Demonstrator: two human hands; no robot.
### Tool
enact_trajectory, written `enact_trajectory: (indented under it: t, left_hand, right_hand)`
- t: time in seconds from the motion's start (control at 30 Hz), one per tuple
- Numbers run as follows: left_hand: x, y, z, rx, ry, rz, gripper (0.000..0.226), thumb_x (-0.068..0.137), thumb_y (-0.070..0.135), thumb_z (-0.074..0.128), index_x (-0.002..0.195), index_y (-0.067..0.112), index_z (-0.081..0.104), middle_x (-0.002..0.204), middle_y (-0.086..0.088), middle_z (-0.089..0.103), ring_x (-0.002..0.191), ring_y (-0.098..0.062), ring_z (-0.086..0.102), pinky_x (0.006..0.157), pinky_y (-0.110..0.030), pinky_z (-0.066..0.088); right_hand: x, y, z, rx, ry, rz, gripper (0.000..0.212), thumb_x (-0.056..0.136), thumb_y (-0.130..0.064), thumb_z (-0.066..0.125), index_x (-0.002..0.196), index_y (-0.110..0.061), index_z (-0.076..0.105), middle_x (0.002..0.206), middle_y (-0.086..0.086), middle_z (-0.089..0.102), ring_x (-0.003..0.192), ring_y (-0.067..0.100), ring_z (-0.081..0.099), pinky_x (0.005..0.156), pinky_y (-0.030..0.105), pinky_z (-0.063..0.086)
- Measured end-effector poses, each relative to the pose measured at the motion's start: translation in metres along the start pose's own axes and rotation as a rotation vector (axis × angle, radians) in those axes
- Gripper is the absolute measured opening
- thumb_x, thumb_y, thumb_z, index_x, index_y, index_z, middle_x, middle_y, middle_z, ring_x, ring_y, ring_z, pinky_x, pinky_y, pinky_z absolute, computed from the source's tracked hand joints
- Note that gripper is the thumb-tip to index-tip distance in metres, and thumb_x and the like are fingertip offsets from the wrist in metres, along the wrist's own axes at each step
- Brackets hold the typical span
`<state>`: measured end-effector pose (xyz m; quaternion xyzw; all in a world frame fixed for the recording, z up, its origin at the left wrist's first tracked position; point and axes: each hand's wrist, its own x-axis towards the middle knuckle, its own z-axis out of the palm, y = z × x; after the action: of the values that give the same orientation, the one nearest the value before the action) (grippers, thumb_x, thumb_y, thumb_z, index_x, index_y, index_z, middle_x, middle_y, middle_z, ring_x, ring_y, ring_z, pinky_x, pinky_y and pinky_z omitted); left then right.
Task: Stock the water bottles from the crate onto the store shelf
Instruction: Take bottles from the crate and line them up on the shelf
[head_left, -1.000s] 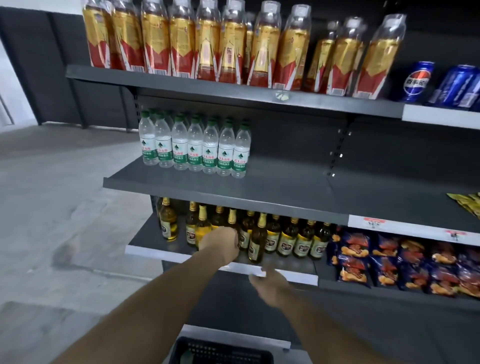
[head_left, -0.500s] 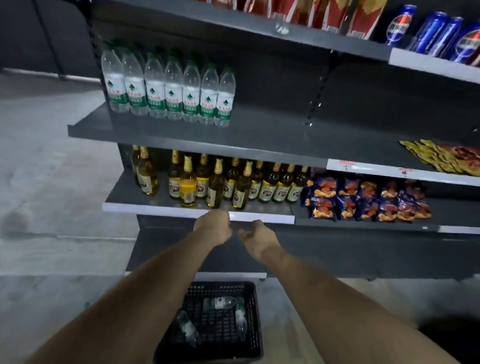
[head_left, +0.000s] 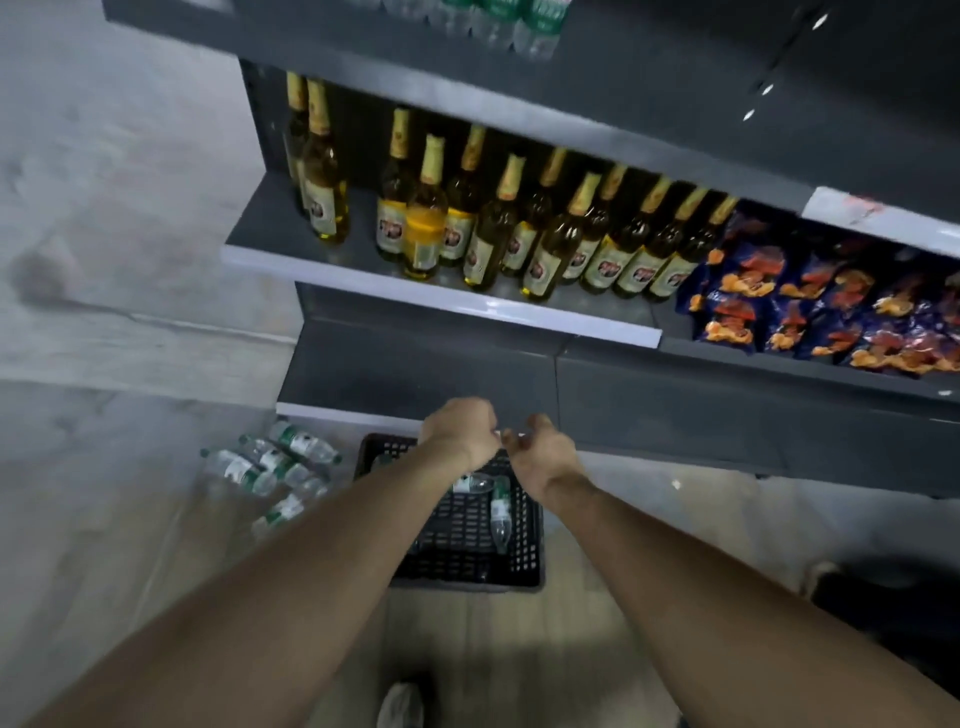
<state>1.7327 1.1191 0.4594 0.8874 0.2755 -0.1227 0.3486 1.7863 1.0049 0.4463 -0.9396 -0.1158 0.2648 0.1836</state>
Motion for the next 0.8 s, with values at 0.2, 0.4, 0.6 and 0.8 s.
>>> enact_trajectory:
  t: [0.2,0.4,0.6,0.8]
  left_hand:
    - [0.047,-0.039,0.051,-0.011,0.01,-0.01,0.021,0.095,0.029,0.057,0.108,0.019,0.07,0.11,-0.006,0.069,0.102,-0.028,0.064,0.087,-0.038,0.054]
    - [0.11,-0.087,0.139,0.068,-0.098,-0.145,0.029,0.093,0.025,0.059,0.119,0.015,0.067,0.121,-0.008,0.066,0.112,-0.031,0.062,0.094,-0.04,0.053]
    - [0.169,-0.121,0.226,0.112,-0.121,-0.203,0.028,0.089,0.022,0.053,0.111,0.016,0.068,0.119,-0.007,0.066,0.11,-0.031,0.062,0.084,-0.037,0.051]
    - [0.214,-0.153,0.292,0.123,-0.182,-0.262,0.032,0.091,0.025,0.053,0.122,0.022,0.062,0.121,-0.008,0.065,0.107,-0.033,0.062,0.086,-0.041,0.055]
  right_hand:
    - [0.063,0.023,0.066,0.066,0.024,-0.014,0.044,0.097,-0.044,0.049,0.127,-0.011,0.049,0.115,0.017,0.066,0.106,0.035,0.061,0.078,0.033,0.043]
    - [0.13,0.083,0.132,0.197,-0.015,-0.034,0.022,0.096,-0.03,0.053,0.11,-0.013,0.055,0.097,0.008,0.056,0.089,0.024,0.054,0.077,0.038,0.047]
    - [0.202,0.149,0.192,0.146,-0.106,-0.014,0.048,0.095,-0.044,0.052,0.125,-0.008,0.055,0.117,0.015,0.065,0.109,0.033,0.061,0.083,0.032,0.045]
    - [0.246,0.216,0.245,0.172,-0.195,0.02,0.046,0.097,-0.042,0.053,0.131,-0.012,0.05,0.117,0.014,0.065,0.108,0.033,0.061,0.074,0.027,0.037]
